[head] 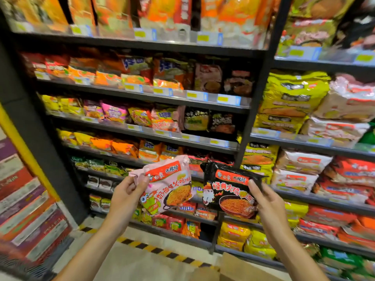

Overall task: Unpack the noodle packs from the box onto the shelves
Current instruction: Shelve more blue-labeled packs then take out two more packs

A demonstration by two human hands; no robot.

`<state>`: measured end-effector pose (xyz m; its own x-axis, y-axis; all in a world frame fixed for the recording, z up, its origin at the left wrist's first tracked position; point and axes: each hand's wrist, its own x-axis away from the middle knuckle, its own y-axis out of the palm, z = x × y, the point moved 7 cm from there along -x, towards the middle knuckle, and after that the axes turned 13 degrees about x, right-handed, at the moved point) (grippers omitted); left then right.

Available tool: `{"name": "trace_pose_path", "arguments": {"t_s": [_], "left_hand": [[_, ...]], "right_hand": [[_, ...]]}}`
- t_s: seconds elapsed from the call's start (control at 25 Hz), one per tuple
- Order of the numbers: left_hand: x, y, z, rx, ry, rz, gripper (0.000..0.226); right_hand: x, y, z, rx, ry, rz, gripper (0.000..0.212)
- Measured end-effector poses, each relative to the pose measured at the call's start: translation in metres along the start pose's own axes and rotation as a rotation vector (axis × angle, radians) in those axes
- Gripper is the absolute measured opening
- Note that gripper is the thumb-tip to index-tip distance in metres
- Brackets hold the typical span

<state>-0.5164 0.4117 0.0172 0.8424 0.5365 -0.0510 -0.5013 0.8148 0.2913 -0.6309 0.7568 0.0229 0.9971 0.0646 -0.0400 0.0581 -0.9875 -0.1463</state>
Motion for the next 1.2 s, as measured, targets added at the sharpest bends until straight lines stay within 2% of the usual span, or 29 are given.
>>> {"name": "trace_pose_path", "arguments": {"t_s": [0.2,0.32,0.44,0.48,0.76,0.92,1.04,1.2], "left_hand": [[-0.032,-0.077,0.043,-0.026,0.042,-0.051,0.022],[-0.047,-0.09,0.06,-0.013,0.082,-0.092,0.022],[-0.066,-0.092,0.071,-0.007,0.111,-0.113,0.02],[-0.073,-0.09,0.075,-0.01,0.12,-0.116,0.019],[-0.131,-0.043,0.099,-0.008,0.209,-0.203,0.019],[-0.174,-0.01,0.099,0.027,0.261,-0.231,0.016],[-0.213,0.019,0.108,0.026,0.308,-0.226,0.017],[-0.273,0.07,0.137,-0.009,0.458,-0.224,0.009]], "right_hand": [[0.003,0.098,-0.031,0.019,-0.037,-0.057,0.04],[0.005,0.123,-0.04,0.006,-0.033,-0.057,0.039],[-0.002,0.133,-0.052,0.005,-0.04,-0.035,0.068],[-0.007,0.133,-0.057,0.007,-0.054,-0.027,0.069],[-0.055,0.12,-0.091,-0.041,-0.143,0.013,0.049],[-0.101,0.112,-0.097,-0.034,-0.188,0.046,0.046],[-0.14,0.106,-0.103,-0.107,-0.186,0.075,0.033],[-0.198,0.103,-0.114,-0.106,-0.216,0.095,0.023]]}}
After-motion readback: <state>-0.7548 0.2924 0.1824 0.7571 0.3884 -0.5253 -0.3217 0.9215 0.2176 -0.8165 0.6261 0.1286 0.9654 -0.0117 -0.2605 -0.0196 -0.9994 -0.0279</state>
